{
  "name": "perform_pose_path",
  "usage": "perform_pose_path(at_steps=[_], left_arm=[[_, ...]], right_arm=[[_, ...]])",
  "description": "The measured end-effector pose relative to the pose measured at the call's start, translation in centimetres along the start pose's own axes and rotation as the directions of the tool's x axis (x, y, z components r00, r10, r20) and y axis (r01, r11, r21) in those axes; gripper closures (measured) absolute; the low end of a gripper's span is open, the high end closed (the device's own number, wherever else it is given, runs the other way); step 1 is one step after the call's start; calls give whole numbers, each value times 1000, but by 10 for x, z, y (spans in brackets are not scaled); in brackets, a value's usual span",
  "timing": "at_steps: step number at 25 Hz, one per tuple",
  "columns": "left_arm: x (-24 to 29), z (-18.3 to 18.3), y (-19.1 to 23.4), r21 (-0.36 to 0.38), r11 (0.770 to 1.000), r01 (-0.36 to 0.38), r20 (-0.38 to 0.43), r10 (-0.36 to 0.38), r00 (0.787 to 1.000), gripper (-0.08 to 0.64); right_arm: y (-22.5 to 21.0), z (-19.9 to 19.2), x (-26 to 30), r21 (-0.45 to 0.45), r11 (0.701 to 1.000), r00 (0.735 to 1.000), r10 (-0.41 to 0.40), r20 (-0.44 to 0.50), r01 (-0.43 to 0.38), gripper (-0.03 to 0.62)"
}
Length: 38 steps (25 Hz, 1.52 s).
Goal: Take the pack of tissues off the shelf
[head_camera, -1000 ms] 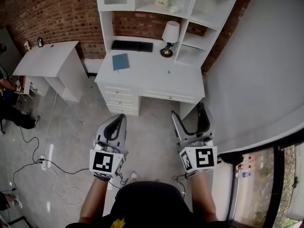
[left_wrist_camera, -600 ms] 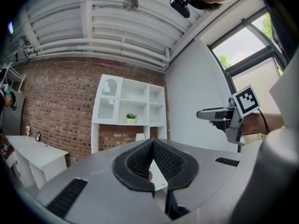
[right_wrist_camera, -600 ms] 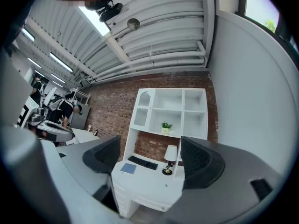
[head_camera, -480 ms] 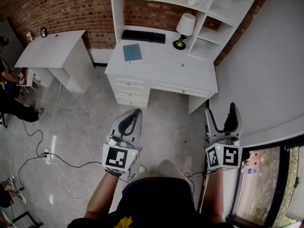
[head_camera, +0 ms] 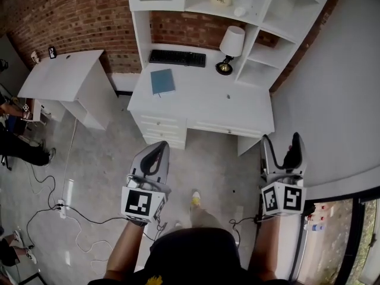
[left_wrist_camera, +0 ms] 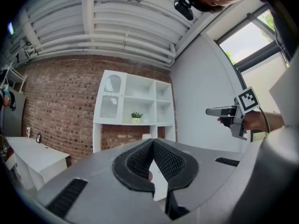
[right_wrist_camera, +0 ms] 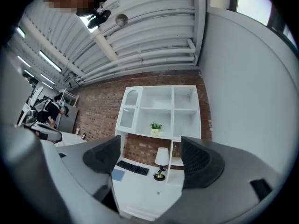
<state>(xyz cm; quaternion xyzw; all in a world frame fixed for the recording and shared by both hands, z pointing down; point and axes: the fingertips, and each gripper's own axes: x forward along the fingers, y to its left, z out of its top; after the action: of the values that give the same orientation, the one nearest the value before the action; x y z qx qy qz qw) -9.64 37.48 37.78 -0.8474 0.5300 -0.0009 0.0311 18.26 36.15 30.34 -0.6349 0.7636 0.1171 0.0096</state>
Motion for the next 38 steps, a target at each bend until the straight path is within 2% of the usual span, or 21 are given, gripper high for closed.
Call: perform_pose_path(at_steps=[4, 11, 16, 21, 32, 38], left_arm=[[33, 14, 10, 37, 999, -21, 4, 21, 1000, 555], [96, 23, 13, 65, 997, -43, -7, 43, 999, 555], [129, 23, 16, 84, 994, -70, -30, 72, 997, 555], [154, 18, 22, 107, 989, -102, -52, 108, 993, 555], [210, 19, 29, 115, 990, -78, -68, 86, 994, 555], [254, 10, 50, 102, 994, -29, -47, 34, 998, 555]], right_arm=[[-7, 0, 35, 11, 999, 999, 33, 16, -33, 235], [-52, -11, 86, 67, 997, 999, 31, 38, -33, 235], [-87, -21, 117, 101, 994, 999, 28, 43, -32, 235], [-104, -35, 141, 124, 990, 998, 58, 38, -63, 235], [-105, -51, 195, 136, 984, 993, 113, 21, -114, 235], [-109, -54, 227, 94, 992, 997, 78, 18, -79, 236]])
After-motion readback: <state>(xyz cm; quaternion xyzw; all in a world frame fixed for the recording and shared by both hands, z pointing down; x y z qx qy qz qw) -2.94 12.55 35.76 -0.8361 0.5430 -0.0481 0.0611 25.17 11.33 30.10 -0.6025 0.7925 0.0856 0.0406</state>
